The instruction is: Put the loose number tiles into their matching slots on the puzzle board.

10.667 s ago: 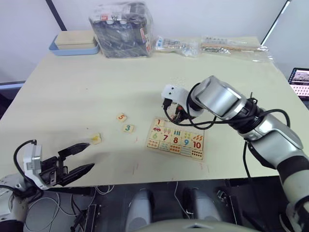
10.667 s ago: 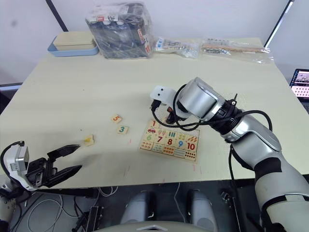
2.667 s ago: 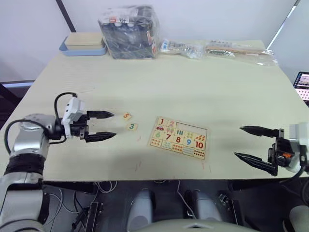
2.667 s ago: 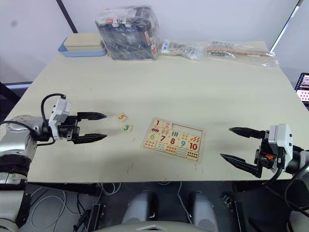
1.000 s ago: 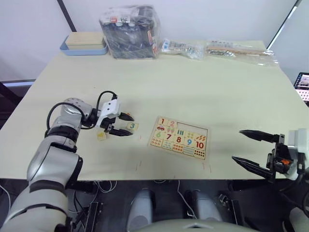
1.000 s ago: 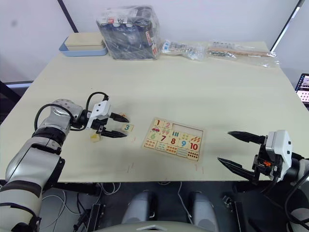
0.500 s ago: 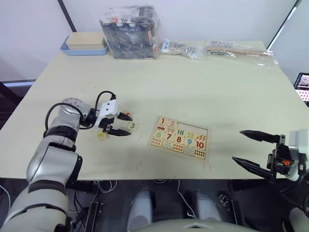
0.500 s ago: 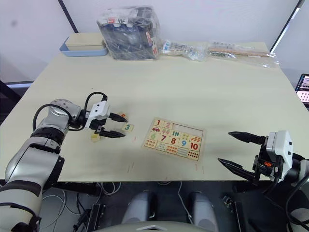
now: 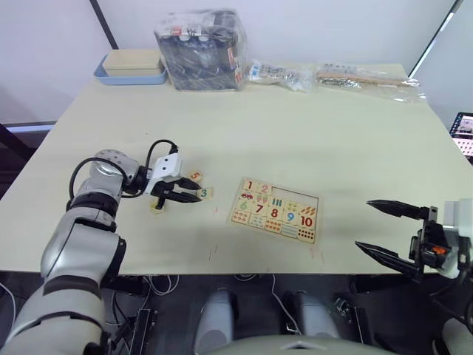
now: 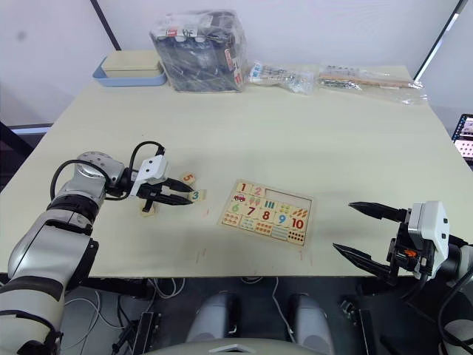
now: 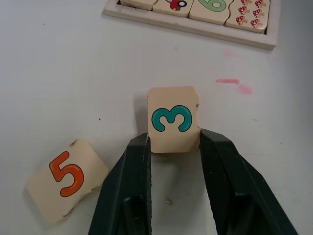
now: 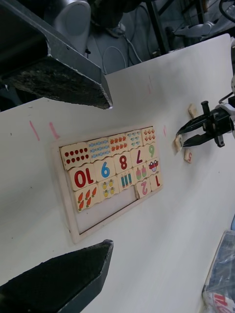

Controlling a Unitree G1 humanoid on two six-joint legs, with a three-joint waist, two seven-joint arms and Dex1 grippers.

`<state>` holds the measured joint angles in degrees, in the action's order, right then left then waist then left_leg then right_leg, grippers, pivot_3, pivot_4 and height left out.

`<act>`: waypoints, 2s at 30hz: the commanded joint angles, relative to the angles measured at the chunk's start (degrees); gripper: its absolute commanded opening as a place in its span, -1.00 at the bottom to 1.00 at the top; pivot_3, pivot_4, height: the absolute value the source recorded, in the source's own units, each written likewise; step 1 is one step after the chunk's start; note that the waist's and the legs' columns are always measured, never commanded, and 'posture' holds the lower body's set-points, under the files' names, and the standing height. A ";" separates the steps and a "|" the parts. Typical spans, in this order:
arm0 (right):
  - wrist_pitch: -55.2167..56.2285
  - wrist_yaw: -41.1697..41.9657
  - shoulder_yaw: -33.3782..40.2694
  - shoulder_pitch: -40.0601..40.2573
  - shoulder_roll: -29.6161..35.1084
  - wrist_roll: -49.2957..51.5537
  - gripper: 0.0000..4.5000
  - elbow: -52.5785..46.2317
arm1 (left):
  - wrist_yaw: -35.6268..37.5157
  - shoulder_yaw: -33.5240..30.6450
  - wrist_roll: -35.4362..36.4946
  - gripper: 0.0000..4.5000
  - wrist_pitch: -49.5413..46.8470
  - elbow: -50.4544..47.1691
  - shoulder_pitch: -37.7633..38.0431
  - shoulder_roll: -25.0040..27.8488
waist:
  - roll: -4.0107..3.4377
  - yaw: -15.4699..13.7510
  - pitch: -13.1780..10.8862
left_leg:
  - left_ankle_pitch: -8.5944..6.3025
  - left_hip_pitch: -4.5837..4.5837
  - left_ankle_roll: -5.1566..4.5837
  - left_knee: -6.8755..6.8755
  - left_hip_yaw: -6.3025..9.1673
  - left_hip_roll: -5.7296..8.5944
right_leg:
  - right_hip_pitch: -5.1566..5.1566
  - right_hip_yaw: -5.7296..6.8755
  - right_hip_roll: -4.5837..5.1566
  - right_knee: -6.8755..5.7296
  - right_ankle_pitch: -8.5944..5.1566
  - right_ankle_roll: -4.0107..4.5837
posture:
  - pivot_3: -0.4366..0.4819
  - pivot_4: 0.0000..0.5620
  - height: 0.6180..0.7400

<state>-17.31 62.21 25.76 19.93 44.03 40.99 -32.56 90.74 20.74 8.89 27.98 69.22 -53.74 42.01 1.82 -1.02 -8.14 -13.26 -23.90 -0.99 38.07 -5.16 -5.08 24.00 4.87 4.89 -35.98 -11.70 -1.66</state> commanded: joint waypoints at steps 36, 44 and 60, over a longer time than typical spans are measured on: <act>0.90 -0.51 5.40 0.66 0.03 0.74 1.00 -1.75 | 1.76 4.66 -3.30 -0.59 -45.21 -59.97 -3.49 6.40 | -0.20 -0.17 -0.12 | 0.00 -0.05 0.00 0.18 0.41 0.05 | -0.19 -0.51 -0.52 0.02 -0.01 0.00 | -0.05 -0.47 1.00; 1.77 0.47 7.12 0.38 0.84 -0.11 1.00 -0.67 | 1.76 15.62 -4.56 -0.59 -51.62 -63.53 -15.60 2.63 | -0.32 -1.19 -0.18 | 0.00 -0.16 -0.03 0.27 0.72 0.39 | -0.19 -1.93 -1.31 0.05 -0.14 -0.21 | -0.05 -0.47 1.00; 2.73 0.34 9.67 3.66 0.33 -1.02 1.00 -2.47 | 1.76 26.66 -13.27 -0.59 -63.36 -55.60 -27.26 -12.78 | -0.38 -1.17 -0.24 | -0.17 -0.39 -0.35 0.29 1.04 0.95 | -0.18 -4.08 -2.28 0.05 -0.45 -0.66 | -0.05 -0.47 1.00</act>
<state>-15.38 62.85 32.86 23.22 44.23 39.45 -33.03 90.82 46.22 -3.00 -33.26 14.24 -78.88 29.85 1.45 -2.19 -8.38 -13.47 -24.29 -1.40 38.38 -4.14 -4.09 23.82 0.66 2.59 -35.93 -12.17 -2.35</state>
